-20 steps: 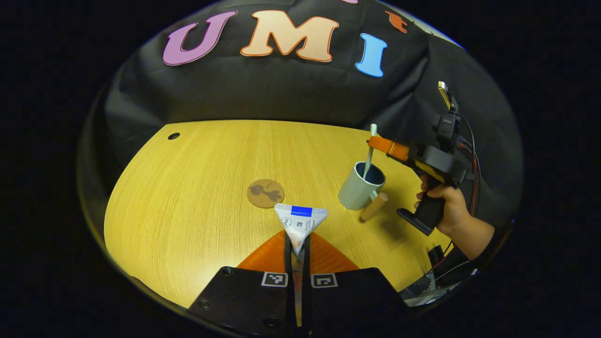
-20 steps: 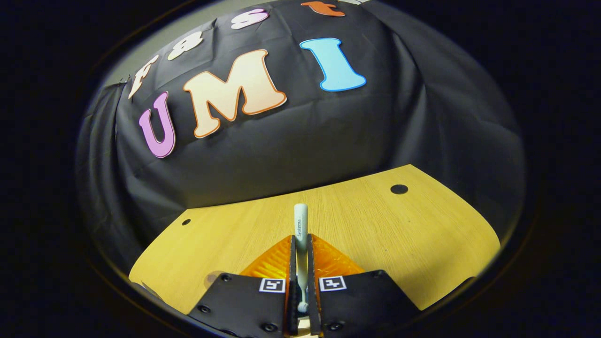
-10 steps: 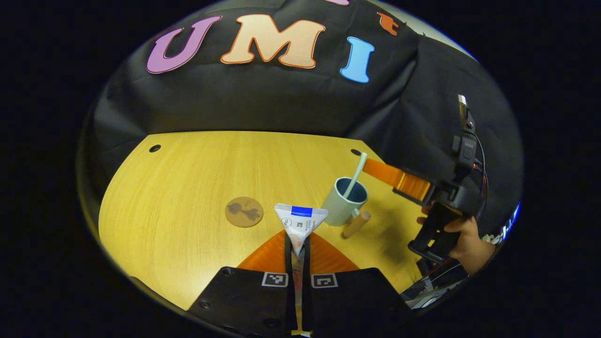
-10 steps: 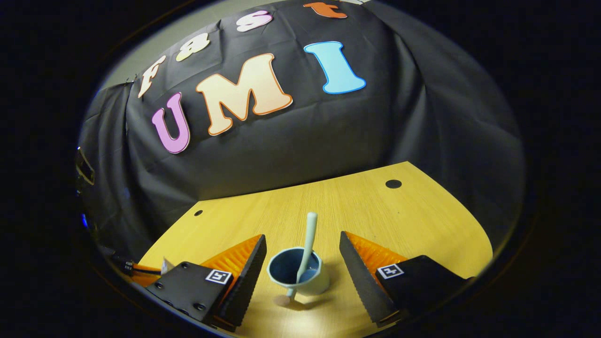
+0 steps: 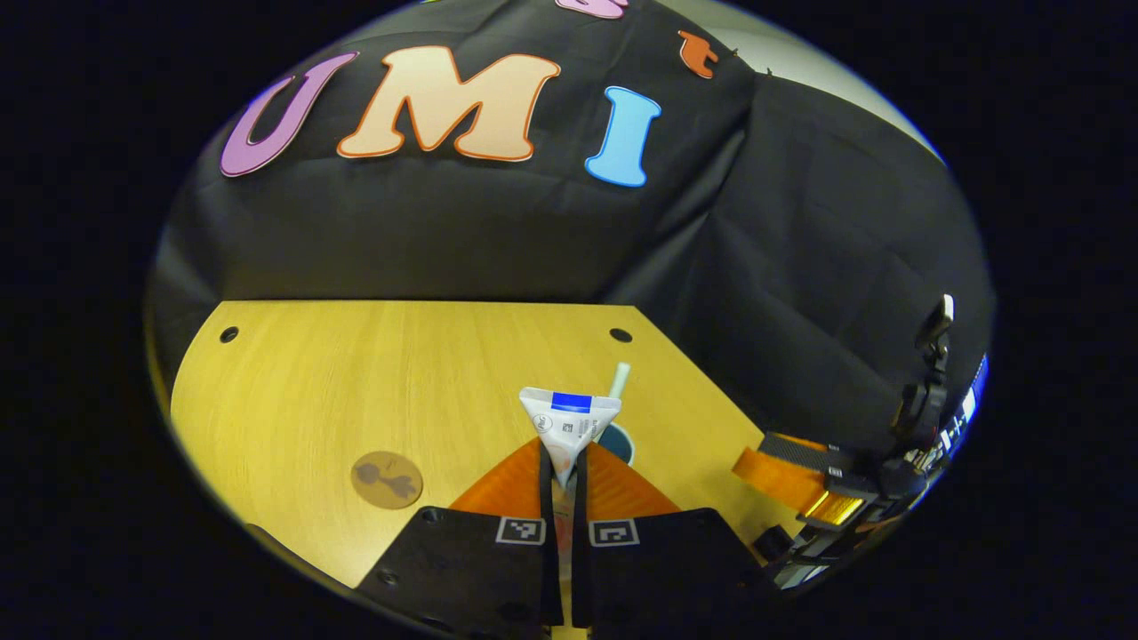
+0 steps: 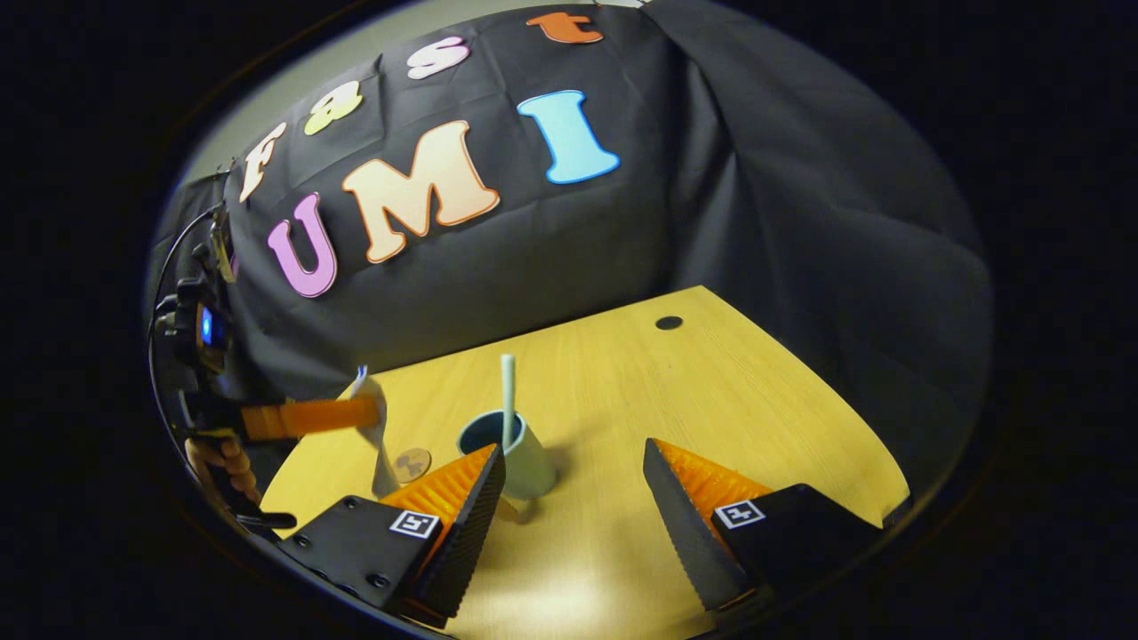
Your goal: Put the toothbrush and toothpaste on the desktop into the cup, then pick up the cup and place it on the coaster on the desktop.
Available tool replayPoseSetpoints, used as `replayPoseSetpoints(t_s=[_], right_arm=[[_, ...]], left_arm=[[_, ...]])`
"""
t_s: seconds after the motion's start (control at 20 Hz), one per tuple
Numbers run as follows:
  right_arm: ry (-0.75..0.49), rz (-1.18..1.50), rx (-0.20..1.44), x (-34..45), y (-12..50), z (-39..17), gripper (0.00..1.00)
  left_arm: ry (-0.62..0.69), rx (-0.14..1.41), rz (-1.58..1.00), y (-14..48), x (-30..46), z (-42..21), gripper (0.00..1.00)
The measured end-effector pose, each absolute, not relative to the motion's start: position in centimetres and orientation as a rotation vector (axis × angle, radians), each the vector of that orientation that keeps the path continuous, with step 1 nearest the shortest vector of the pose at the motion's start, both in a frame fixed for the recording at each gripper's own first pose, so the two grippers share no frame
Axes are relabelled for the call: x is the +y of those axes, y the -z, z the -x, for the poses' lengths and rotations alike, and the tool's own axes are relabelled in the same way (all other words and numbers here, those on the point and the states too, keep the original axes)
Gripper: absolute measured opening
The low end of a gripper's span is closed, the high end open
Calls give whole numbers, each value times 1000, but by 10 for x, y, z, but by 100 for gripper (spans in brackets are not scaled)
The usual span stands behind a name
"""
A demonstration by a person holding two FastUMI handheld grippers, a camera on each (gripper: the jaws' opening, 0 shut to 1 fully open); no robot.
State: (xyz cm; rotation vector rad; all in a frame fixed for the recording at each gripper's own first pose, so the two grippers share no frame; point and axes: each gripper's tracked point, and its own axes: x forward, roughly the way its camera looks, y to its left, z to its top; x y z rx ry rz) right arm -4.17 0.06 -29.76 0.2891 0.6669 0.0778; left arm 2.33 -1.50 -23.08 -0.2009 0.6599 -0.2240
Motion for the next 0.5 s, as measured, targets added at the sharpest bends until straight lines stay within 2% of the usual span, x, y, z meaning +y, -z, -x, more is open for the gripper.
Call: replayPoseSetpoints(t_s=[0.35,0.5], right_arm=[[-15,-285,690,-36,294,69,97],[-2,-290,700,-39,298,79,97]], left_arm=[[256,550,208,222,-40,-84,5],[236,531,233,231,-48,-101,3]])
